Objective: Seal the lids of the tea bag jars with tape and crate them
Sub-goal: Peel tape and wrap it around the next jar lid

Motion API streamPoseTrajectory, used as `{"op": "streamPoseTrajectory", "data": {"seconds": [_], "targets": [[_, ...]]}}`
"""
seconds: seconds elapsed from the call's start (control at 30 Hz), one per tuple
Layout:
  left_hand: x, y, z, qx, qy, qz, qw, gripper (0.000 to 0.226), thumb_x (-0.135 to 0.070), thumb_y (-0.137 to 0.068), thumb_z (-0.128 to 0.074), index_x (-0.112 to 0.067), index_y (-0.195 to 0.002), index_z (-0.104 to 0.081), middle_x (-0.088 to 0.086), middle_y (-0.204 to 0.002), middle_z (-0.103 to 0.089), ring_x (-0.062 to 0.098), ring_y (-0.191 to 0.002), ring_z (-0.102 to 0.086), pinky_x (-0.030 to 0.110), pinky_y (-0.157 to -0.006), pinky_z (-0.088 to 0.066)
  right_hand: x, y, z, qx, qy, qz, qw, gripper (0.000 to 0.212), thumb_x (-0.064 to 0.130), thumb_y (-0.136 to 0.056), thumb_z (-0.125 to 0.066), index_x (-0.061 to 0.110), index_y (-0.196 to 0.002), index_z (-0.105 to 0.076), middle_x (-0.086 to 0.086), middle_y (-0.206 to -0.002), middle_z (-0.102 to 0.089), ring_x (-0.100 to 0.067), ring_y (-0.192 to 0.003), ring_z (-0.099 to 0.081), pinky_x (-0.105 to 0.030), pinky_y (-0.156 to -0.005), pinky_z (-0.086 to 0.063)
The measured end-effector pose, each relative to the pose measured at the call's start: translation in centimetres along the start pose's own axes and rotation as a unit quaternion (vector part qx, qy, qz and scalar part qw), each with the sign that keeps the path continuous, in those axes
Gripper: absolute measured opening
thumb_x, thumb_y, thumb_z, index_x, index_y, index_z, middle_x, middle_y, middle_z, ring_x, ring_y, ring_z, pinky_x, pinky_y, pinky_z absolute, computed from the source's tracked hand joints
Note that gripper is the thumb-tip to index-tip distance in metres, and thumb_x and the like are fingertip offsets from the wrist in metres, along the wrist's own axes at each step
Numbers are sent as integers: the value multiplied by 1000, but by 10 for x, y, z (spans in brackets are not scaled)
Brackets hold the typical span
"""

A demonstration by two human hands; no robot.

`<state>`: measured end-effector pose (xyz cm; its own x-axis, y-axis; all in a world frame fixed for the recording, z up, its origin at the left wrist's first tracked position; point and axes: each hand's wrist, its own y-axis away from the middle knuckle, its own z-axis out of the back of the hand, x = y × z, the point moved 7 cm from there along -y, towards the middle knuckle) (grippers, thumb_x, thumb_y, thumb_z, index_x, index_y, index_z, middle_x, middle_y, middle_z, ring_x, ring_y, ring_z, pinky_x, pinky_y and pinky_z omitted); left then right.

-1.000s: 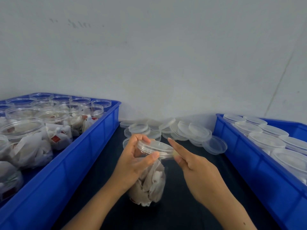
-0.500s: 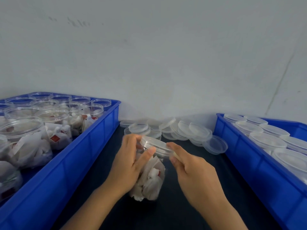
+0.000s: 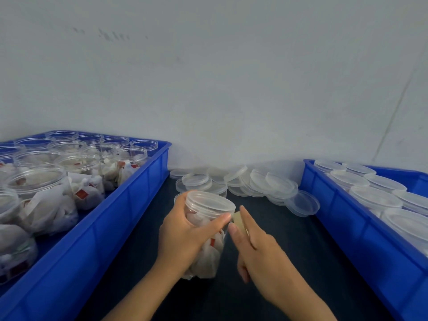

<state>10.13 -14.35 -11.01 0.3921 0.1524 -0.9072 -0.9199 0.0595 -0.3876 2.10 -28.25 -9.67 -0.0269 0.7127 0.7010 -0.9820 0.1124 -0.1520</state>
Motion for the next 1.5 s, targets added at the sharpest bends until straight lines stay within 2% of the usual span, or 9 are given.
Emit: {"op": "streamPoseTrajectory", "data": {"seconds": [0.13, 0.3, 0.6, 0.73, 0.93, 1.1, 1.23, 1.4, 1.5], "targets": [[1, -5, 3, 14, 23, -1, 1000, 74, -73, -43, -74, -38, -106, -58, -26, -97, -67, -8, -91, -63, 19, -76, -49, -6, -2, 14, -20, 26, -11, 999, 88, 85, -64, -21, 49, -143, -21, 11, -105, -59, -9, -96, -55, -31, -89, -44], [1, -7, 1, 50, 53, -11, 997, 75, -64, -44, -79, -31, -110, -61, -21, -98, -69, -3, -92, -66, 14, -70, -52, -12, -7, 31, -73, 61, 16, 995, 43, 62, -88, -39, 58, -130, -29, 9, -64, -57, -4, -58, -53, -21, -60, -40], [-6, -4, -11, 119, 119, -3, 986, 85, -50, -44, -85, -25, -116, -47, -19, -101, -69, 3, -94, -68, 13, -71, -53, -8, -8, 40, -103, 154, 51, 981, 46, 55, -95, -34, 58, -139, -21, 9, -56, -49, -4, -52, -48, -20, -60, -45], [-2, -3, -12, 128, 155, 13, 979, 87, -47, -44, -85, -23, -116, -43, -11, -101, -72, 9, -93, -71, 16, -71, -55, 4, -5, 34, -107, 180, 86, 974, 48, 57, -94, -28, 59, -141, -21, 53, -74, -41, 24, -71, -44, -16, -53, -36], [5, -3, -12, 133, 185, 43, 973, 83, -53, -47, -78, -21, -115, -43, -11, -101, -71, 11, -95, -70, 20, -69, -56, 10, -2, 23, -150, 212, 118, 958, 48, 52, -98, -24, 58, -144, -16, 22, -62, -34, 4, -56, -39, -13, -55, -30], [-7, 4, -10, 99, 10, -3, 995, 49, -72, -80, -45, -39, -115, -45, -19, -119, -48, 4, -104, -60, 14, -73, -48, 3, 0, 22, -172, 185, 92, 963, 46, 51, -98, -30, 58, -142, -22, 19, -62, -38, 2, -57, -42, -13, -56, -33], [-26, 19, -9, -19, -128, -75, 989, 77, -67, -83, -19, -30, -151, -21, -9, -138, -38, 5, -112, -52, 25, -87, -47, 8, 4, 16, -177, 179, 107, 962, 48, 44, -100, -28, 55, -145, -16, 18, -66, -44, 0, -61, -47, -14, -52, -35], [-18, 16, -7, -16, -136, -20, 990, 115, -85, -51, -53, -33, -149, -20, -15, -138, -47, 3, -121, -47, 24, -94, -40, 15, 8, 7, -139, 180, 140, 964, 59, 34, -102, -29, 47, -149, 2, 15, -104, -58, -6, -88, -57, -20, -76, -48], [-10, 10, -1, -14, -71, 9, 997, 94, -83, -44, -66, -49, -127, -39, -27, -118, -55, -6, -107, -53, 19, -83, -42, 20, 8, 4, -103, 180, 147, 967, 63, 36, -102, -27, 50, -146, 16, 16, -114, -55, -5, -94, -56, -18, -79, -46]]}}
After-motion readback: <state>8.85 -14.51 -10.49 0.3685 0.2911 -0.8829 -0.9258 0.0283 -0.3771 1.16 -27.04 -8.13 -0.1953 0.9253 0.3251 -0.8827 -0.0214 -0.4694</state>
